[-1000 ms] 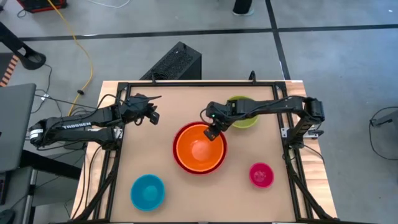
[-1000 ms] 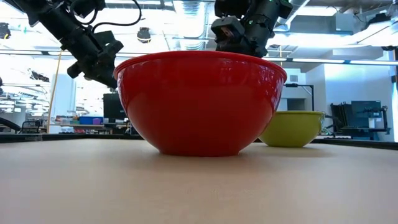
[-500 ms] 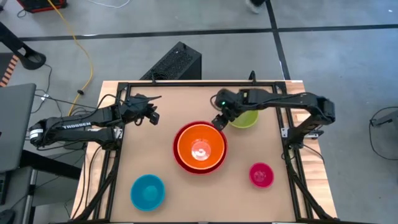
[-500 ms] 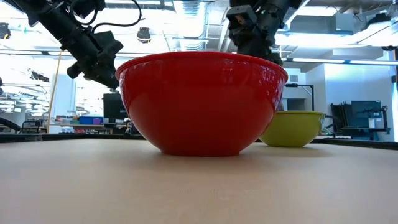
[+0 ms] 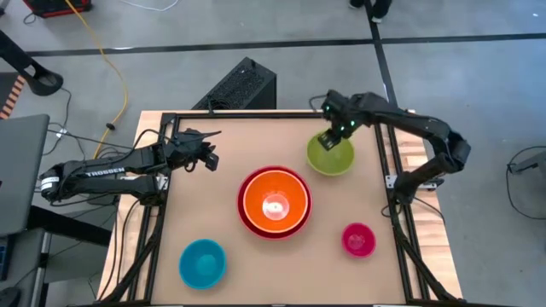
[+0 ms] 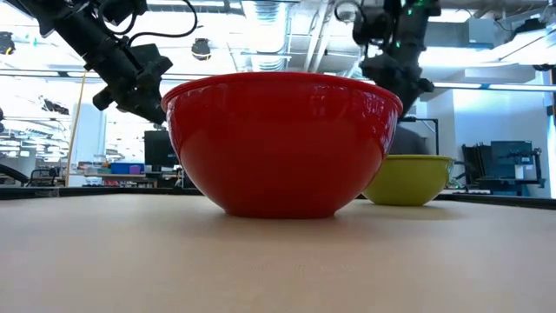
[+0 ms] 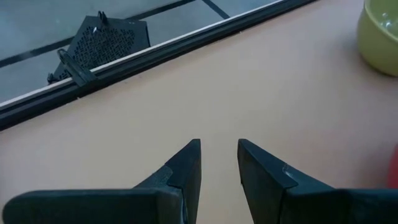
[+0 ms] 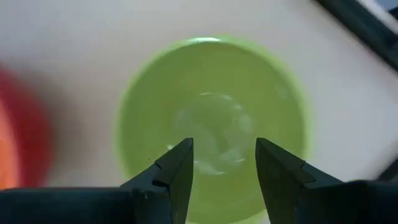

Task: Nest bowls inside each other
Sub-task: Stack the green bowl on top of the orange bowl, then stack the blue bowl on top of the green bowl

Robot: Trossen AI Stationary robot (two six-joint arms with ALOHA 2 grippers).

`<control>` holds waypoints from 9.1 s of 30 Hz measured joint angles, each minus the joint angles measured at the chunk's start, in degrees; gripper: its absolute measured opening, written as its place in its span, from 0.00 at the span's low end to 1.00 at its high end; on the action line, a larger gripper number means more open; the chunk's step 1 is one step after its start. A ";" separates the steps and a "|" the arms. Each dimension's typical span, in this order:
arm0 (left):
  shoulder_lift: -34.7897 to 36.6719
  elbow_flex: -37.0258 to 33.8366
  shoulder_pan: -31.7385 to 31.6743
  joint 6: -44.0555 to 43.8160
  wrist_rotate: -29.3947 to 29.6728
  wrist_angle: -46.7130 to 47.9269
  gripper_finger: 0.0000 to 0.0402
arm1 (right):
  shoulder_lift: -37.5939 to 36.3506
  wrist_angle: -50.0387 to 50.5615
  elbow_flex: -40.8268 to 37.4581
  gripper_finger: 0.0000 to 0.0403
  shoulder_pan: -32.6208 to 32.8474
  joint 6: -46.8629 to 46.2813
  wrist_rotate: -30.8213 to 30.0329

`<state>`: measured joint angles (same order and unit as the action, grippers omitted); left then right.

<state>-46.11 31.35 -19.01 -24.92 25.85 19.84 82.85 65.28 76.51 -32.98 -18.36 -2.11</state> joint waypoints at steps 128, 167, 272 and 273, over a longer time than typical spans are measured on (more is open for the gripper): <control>-0.02 0.00 0.01 8.65 -4.10 1.73 0.23 | 16.83 -22.02 2.05 0.23 30.17 -30.73 6.69; -0.01 0.02 14.93 4.35 -56.32 -0.93 0.23 | 16.75 -6.03 24.46 0.41 39.26 -22.13 14.33; -27.09 41.27 29.28 -11.62 10.18 22.95 0.17 | 16.80 -15.26 24.50 0.01 33.48 -17.53 -15.93; -26.67 41.27 29.30 -10.99 9.92 22.50 0.19 | 16.75 -13.95 24.55 0.01 33.10 -17.06 -15.59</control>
<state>-72.78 72.62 10.28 -35.91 35.77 42.33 99.59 51.33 101.06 0.12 -35.41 -17.70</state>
